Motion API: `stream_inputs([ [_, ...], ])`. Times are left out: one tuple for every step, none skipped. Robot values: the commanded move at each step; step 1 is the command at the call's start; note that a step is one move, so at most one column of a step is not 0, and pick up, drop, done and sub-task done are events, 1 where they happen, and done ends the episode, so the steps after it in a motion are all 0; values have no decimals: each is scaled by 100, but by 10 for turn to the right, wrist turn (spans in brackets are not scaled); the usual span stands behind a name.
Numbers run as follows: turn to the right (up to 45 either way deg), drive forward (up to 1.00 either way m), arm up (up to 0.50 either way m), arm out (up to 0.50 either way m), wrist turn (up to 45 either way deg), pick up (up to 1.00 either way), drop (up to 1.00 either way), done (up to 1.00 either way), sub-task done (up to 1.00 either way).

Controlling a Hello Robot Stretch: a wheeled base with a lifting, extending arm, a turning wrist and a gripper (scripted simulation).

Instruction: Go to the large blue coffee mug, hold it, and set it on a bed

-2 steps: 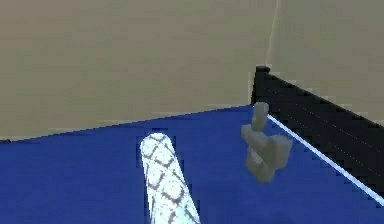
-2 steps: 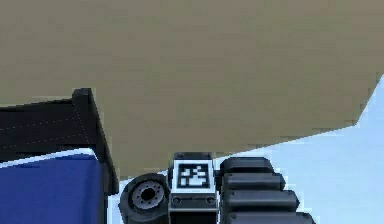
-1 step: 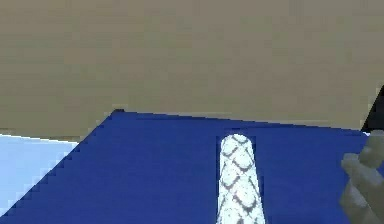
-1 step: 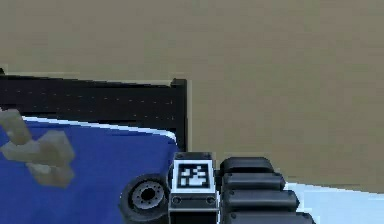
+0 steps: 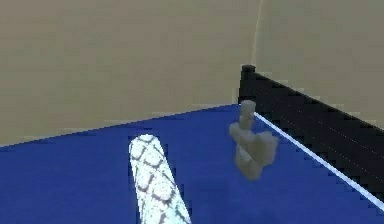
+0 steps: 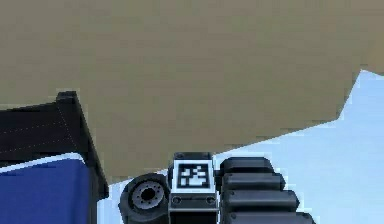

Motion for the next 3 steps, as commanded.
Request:
stream_inputs([
  [-240, 0, 0, 0, 0, 0, 0, 0, 0],
  [-450, 0, 0, 0, 0, 0, 0, 0, 0],
  [-360, 0, 0, 0, 0, 0, 0, 0, 0],
])
